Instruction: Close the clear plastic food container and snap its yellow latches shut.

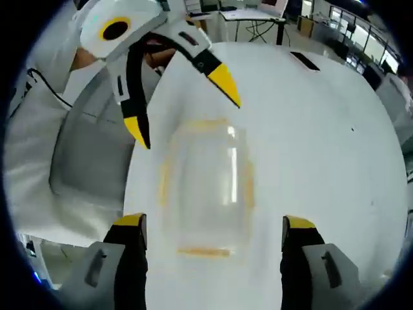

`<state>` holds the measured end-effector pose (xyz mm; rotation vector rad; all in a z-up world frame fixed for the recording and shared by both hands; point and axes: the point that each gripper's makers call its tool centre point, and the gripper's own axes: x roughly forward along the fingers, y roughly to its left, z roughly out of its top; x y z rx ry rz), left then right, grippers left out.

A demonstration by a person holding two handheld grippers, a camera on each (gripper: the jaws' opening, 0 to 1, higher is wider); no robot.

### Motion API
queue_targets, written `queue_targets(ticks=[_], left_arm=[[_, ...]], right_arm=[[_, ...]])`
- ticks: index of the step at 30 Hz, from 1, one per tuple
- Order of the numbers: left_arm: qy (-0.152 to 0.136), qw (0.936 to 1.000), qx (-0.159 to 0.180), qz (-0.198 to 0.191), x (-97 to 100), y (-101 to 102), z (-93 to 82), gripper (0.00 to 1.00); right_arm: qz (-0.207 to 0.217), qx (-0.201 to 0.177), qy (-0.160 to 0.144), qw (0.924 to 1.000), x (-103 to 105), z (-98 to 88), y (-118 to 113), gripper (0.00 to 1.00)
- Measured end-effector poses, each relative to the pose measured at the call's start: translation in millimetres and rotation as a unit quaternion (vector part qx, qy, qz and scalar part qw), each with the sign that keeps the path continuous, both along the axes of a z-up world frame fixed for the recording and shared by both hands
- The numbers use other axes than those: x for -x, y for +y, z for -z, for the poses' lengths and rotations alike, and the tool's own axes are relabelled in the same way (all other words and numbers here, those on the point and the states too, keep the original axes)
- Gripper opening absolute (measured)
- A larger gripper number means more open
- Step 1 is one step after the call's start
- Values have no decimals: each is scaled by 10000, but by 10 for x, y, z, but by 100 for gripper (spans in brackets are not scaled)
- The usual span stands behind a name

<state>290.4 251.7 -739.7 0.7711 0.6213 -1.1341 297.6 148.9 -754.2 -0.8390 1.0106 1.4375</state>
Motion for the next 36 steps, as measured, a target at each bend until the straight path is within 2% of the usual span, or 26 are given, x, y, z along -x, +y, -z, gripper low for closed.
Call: queue_targets(ticks=[3,5,8,9,11,15,20,24,26,28,30,31,36], left_arm=[[117,9995,-175,219,-43,-16,25,81],[297,9982,-357,381,-41,-26,71,87],[303,9959,-585,626,-64,-79,135,86],[501,9939,-645,744,-10,-111,189,87],[644,9921,-677,842,22,-171,262,88],[593,9906,-841,900,-78,-227,360,85],[764,9873,-1001,967,-64,-212,467,81],[832,9847,-1091,1076,-43,-181,520,81],[775,9844,-1126,1106,-78,-173,540,80],[871,9848,-1053,1069,-74,-189,534,78],[1104,9819,-1073,1107,2,-186,547,70],[981,9834,-1054,1109,-37,-199,542,70],[1015,9831,-1046,1108,-37,-196,538,70]], right_arm=[[86,54,-27,9999,68,56,-28,79],[106,78,-44,9999,108,91,-25,79],[60,181,-139,9997,123,148,-18,79],[46,206,-173,9996,132,167,-2,78],[17,206,-200,9996,137,205,33,78],[21,376,-206,9991,142,302,25,77],[74,508,-138,9986,177,389,-6,78],[60,718,-68,9974,214,443,-69,72],[71,725,-90,9973,208,458,-60,73],[109,727,-82,9973,193,469,-50,73],[101,740,-143,9971,173,489,-37,72],[4,732,-133,9972,191,499,-35,72],[-14,634,-143,9979,145,487,-31,71]])
